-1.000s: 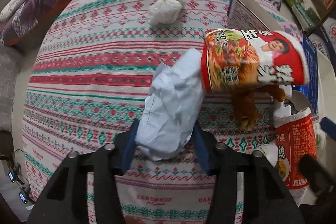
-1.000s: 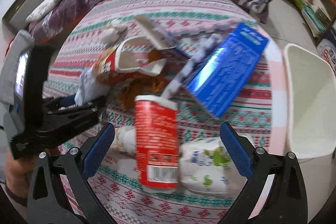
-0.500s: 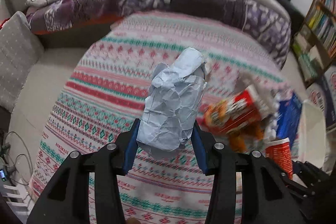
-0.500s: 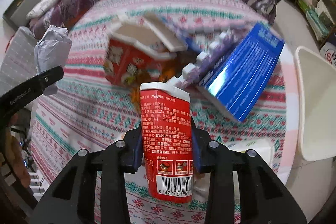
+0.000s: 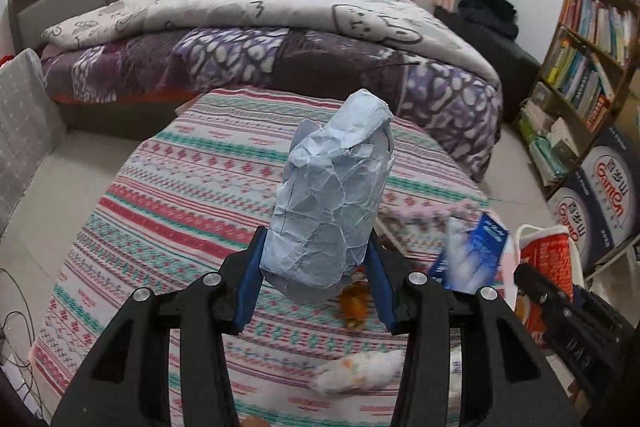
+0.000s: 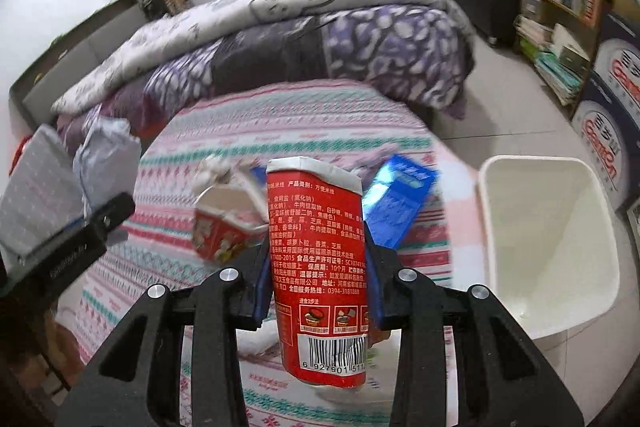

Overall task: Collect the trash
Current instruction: 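Carry both items over the white wastebasket and open both tools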

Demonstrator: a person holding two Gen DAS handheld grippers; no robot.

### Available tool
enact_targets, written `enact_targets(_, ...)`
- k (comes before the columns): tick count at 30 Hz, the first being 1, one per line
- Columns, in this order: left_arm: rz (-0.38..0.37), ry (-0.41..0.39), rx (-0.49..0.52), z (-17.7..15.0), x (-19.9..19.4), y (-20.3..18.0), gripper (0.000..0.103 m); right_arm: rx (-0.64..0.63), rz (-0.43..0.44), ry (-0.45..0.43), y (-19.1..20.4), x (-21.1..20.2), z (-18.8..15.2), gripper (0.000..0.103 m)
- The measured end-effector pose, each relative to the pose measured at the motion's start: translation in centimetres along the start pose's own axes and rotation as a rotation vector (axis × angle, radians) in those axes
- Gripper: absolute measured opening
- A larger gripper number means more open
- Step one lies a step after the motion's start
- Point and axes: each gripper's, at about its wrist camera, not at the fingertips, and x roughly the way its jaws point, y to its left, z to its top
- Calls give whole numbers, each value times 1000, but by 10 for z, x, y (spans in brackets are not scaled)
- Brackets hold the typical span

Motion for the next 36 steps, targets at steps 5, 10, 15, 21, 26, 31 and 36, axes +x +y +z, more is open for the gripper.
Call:
enact_targets(5,-34,-4,38,-5,2,-29,47,68,-60,-30,-35,-9,5,36)
enact_targets(10,-72,1,89,-14,4,-58,47,168,-156,-35,-80,-18,9,37)
enact_targets(15,-113,6,146,-25,5,-89,47,278,-241,-13,-125,-22,10,39)
enact_targets(21,-196,44,165,-34,10,-123,47,393,-327,-38,-162,-42,9,73)
enact_targets(26,-255,83,201,-46,15,-157,47,445,-353,-65,-183,-61,9,85)
enact_targets(31,-303,117,242,-58,19,-191,47,488,-367,-67,-204,-74,8,89)
enact_targets(36,-348,148,289,-71,26,-230,47,532,-377,-78,-226,-88,5,90)
